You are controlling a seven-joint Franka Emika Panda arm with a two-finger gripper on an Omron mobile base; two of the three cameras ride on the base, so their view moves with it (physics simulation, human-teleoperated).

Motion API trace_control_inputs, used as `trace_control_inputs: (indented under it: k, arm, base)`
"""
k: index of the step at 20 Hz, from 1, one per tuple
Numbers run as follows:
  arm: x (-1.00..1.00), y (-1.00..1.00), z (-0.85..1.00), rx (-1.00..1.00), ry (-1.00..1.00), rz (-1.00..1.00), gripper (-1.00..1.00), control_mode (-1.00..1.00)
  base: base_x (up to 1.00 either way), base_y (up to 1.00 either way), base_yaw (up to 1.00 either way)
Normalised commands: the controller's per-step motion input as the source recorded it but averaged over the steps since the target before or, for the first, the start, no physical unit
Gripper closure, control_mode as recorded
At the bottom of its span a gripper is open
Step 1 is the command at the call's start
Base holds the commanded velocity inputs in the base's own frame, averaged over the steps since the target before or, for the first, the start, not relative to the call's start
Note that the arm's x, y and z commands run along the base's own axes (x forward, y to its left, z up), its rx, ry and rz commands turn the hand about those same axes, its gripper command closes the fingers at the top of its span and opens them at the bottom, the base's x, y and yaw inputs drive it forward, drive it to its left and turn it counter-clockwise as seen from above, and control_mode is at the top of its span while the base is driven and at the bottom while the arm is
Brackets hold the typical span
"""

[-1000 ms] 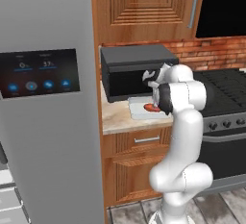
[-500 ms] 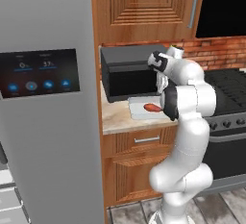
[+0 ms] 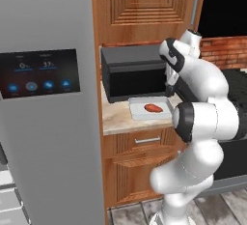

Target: Take the sweet potato and sweet potato out of the freezer and place them in the tupperware container on the counter. Then put the tupperware containing the vegetables back in the freezer.

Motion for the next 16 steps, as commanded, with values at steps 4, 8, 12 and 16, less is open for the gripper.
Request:
trace_control_inputs:
  k: [4, 8, 12, 16]
  arm:
    - [-0.94, 0.25, 0.58, -0.03, -0.17, -0.08, -1.00, -1.00]
    - [-0.84, 0.43, 0.55, -0.06, -0.13, -0.12, -1.00, -1.00]
    - [-0.70, 0.42, 0.67, -0.03, -0.01, -0.19, -1.00, -1.00]
    - [-0.72, 0.22, 0.66, 0.00, 0.00, -0.25, -1.00, -1.00]
  base:
    - [0.00, 0.00, 0.00]
    - [0.00, 0.00, 0.00]
    - [0.00, 0.00, 0.00]
    - [0.00, 0.00, 0.00]
